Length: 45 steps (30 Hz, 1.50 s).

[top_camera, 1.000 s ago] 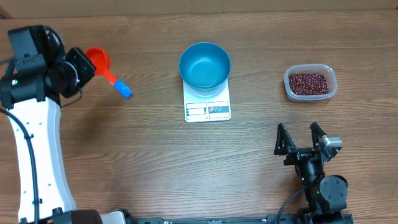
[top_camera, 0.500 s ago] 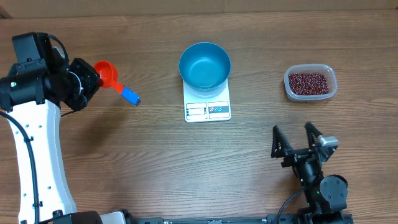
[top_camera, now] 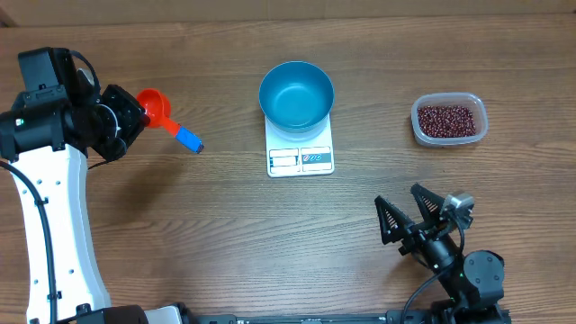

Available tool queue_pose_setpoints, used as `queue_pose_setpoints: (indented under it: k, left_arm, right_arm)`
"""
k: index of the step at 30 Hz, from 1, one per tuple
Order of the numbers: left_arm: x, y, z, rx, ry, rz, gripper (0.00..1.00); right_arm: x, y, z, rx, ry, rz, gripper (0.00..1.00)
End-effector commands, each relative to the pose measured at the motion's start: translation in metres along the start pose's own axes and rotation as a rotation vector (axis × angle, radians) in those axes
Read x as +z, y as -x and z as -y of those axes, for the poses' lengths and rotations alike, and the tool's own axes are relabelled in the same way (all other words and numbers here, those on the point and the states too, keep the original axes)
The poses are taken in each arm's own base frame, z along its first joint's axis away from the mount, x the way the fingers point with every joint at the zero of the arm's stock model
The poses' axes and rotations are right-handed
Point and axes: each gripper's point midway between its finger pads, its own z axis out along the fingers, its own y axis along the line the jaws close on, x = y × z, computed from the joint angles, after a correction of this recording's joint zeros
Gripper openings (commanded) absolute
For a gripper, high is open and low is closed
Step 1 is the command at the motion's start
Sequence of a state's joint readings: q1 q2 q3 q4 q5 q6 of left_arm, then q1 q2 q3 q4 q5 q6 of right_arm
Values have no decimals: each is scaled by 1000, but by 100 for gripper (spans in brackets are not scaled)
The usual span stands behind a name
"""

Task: Scoop item into bowl and weigh 150g on scale
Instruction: 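Carry the scoop toward the scale while the right gripper approaches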

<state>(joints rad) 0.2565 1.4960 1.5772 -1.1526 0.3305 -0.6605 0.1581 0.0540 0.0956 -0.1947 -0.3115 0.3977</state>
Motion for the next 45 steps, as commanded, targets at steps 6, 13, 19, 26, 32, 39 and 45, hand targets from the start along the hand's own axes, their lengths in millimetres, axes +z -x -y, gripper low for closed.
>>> queue_pose_setpoints:
  k: [6,13,19,26,32,39,45]
  left_arm:
    - [-9,-4,6,-5,-31,6,4]
    - [-9,-5,8,-6,-39,0,4]
    - [-9,-5,8,-6,-39,0,4]
    - [-9,-5,8,-18,-39,0,4]
    - [-8,-9,12,-30,-58,-22,4]
    - [0,-29,23,-27,-39,-55,4]
    - [12,-54,40,-17,-24,-90,4]
  right_arm:
    - [-3,45,-37,41,38,-71,100]
    - [11,79,-54,91,0,-202,100]
    - [32,100,-67,145,-8,-346,100]
    - [59,103,-97,240,151,-526,100]
    - [85,102,-106,364,253,-566,100]
    - [108,81,-119,405,267,-626,100]
    - [122,73,-135,450,203,-599,95]
